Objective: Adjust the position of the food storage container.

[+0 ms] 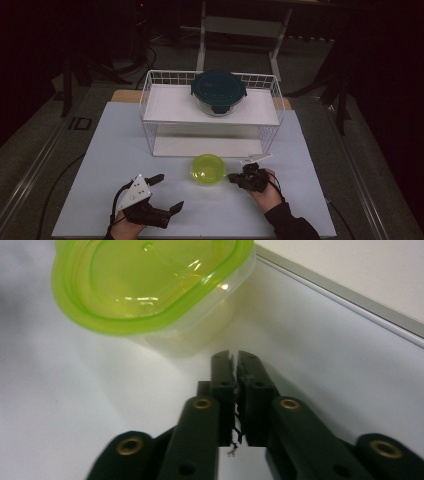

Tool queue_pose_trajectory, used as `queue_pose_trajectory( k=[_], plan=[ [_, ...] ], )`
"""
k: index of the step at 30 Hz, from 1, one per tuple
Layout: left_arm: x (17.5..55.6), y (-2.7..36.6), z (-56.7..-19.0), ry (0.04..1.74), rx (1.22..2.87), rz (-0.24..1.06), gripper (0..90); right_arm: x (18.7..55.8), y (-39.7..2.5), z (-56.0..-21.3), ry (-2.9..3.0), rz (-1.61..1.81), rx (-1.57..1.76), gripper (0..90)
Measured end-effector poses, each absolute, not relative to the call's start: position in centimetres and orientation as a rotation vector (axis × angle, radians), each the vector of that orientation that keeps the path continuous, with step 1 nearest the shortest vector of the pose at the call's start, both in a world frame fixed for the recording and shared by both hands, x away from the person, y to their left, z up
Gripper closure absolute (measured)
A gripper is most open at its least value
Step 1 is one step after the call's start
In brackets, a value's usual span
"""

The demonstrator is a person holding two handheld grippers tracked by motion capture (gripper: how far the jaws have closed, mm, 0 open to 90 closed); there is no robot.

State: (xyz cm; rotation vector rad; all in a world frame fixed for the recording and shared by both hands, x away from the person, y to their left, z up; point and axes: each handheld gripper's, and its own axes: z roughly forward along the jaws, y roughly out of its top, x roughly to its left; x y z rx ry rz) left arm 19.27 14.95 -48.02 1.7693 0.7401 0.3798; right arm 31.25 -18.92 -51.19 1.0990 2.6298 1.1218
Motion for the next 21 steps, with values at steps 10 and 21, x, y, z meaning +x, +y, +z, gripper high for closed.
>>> queue_pose_trajectory(
  k=[10,21],
  plan=[
    [19.4,14.9,-47.9,0.74,1.77,0.366,0.0,29.7,-21.3,-49.6,2.567,1.17,1.099,56.0],
    [19.6,14.9,-47.3,0.715,1.792,0.34,0.0,27.7,-23.4,-47.0,2.473,1.253,1.092,11.8]
  ],
)
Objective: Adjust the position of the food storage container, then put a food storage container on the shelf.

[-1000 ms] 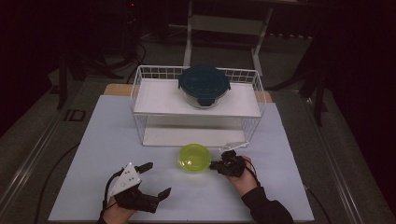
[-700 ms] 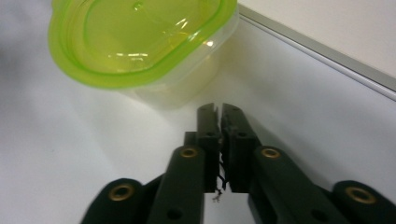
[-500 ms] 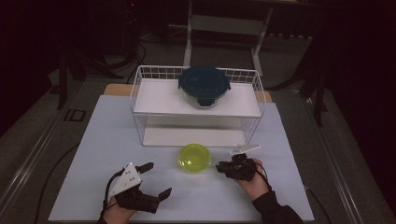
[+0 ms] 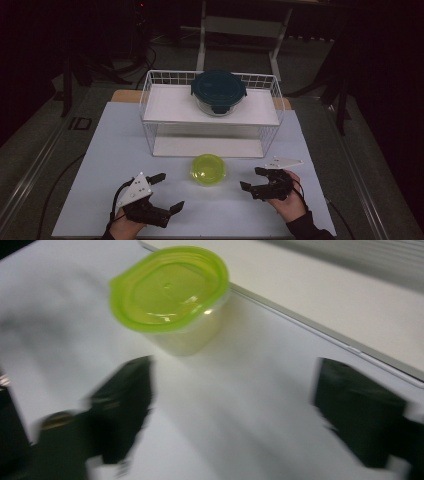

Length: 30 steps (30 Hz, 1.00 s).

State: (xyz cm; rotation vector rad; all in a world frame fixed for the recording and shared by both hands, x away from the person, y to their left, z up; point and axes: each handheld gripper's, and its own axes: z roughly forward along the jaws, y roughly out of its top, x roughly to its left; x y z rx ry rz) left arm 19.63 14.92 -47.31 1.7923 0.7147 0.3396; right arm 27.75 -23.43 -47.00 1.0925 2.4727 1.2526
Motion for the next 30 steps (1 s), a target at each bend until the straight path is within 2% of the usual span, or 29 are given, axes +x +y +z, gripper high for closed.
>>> queue_pose_trajectory(
  k=[9,15,17,25,30],
  plan=[
    [20.3,14.9,-46.5,0.718,1.803,0.318,0.0,26.6,-23.6,-45.2,2.4,1.337,1.065,10.3],
    [21.4,15.2,-45.5,0.73,1.789,0.309,0.0,26.6,-23.6,-44.3,2.332,1.349,1.043,15.7],
    [21.8,15.3,-45.0,0.735,1.778,0.299,0.0,26.6,-23.6,-44.0,2.337,1.333,1.027,21.3],
    [23.3,15.0,-43.9,0.744,1.77,0.259,0.0,26.9,-23.4,-43.2,2.323,1.374,0.966,18.0],
    [24.8,14.6,-43.6,0.796,1.753,0.186,0.0,27.4,-23.1,-42.8,2.329,1.401,0.993,15.5]
  ],
)
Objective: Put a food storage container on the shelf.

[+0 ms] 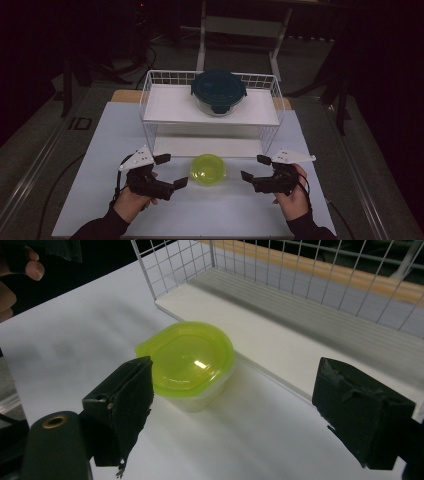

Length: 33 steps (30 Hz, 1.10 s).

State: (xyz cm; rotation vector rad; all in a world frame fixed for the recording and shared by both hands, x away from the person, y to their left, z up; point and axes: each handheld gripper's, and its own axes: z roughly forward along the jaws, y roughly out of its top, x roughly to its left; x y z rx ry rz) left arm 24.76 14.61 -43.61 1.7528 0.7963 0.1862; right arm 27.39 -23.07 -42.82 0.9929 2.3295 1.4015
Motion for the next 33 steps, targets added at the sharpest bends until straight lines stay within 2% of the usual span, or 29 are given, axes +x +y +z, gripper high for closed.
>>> queue_pose_trajectory(
  k=[7,12,15,20,21,22,25,27,31,33],
  plan=[
    [26.2,14.3,-43.5,0.858,1.769,0.12,0.0,28.3,-22.5,-43.1,2.372,1.458,1.157,12.9],
    [27.5,14.2,-44.0,0.907,1.77,0.027,0.0,29.1,-22.1,-43.4,2.402,1.498,1.261,13.4],
    [28.4,13.9,-44.7,0.939,1.771,-0.078,0.0,29.9,-21.6,-43.9,2.431,1.521,1.328,17.5],
    [29.2,13.8,-45.5,0.975,1.754,-0.138,0.7,30.6,-20.9,-44.7,2.451,1.498,1.405,19.2],
    [29.3,13.7,-45.6,0.986,1.754,-0.142,0.9,30.8,-20.7,-44.9,2.453,1.487,1.437,23.5],
    [29.5,13.7,-45.7,0.999,1.754,-0.146,0.9,30.8,-20.7,-44.9,2.453,1.487,1.437,23.5],
    [30.1,13.7,-46.4,1.069,1.731,-0.194,12.8,31.5,-20.3,-45.6,2.461,1.468,1.513,26.0],
    [30.6,13.6,-46.9,1.116,1.712,-0.255,14.8,31.8,-20.1,-45.9,2.47,1.465,1.545,27.6],
    [31.0,13.4,-47.5,1.169,1.712,-0.284,21.0,32.2,-19.8,-46.3,2.48,1.452,1.591,30.6],
    [31.3,13.3,-47.8,1.205,1.71,-0.299,27.9,32.6,-19.6,-46.9,2.487,1.443,1.643,34.7]
  ],
)
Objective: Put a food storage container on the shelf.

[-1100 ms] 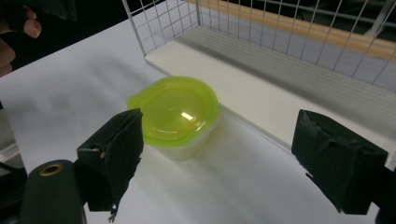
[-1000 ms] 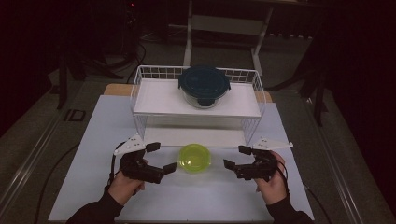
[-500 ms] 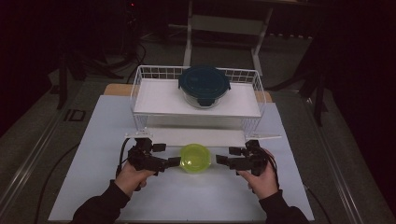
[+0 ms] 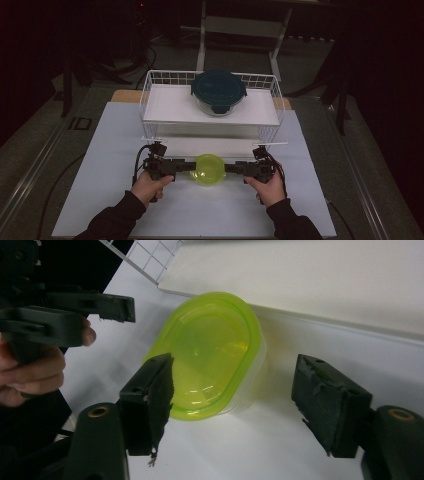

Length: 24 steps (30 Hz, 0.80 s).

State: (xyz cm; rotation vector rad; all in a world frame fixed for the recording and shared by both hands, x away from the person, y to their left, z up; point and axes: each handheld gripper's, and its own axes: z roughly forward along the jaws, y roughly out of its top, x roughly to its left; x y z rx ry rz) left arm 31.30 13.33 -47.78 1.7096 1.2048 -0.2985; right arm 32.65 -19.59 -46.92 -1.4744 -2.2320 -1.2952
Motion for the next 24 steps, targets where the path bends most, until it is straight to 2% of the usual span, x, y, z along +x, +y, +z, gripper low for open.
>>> queue_pose_trajectory(
  k=[2,4,13,14,19,20,24],
  plan=[
    [31.6,13.3,-48.2,1.213,1.71,-0.329,28.4,32.7,-19.5,-47.0,-2.227,-1.288,-1.48,34.8],
    [32.0,13.0,-48.7,1.243,1.714,-0.365,34.8,33.2,-19.4,-47.6,-2.186,-1.26,-1.5,37.2],
    [32.6,12.8,-49.9,1.306,1.729,-0.397,48.1,33.7,-19.3,-48.7,-2.126,-1.215,-1.545,47.4],
    [32.7,12.7,-50.1,1.316,1.734,-0.403,51.7,33.8,-19.1,-49.0,-2.128,-1.193,-1.544,51.7],
    [32.9,12.5,-50.5,1.329,1.734,-0.402,58.0,33.9,-18.8,-49.2,-2.12,-1.162,-1.564,58.7],
    [33.0,12.6,-50.6,1.35,1.724,-0.407,62.5,33.9,-18.8,-49.3,-2.107,-1.161,-1.563,62.5],
    [33.0,12.6,-51.0,1.356,1.711,-0.443,66.4,34.0,-18.8,-49.4,-2.089,-1.159,-1.565,67.1]
  ],
)
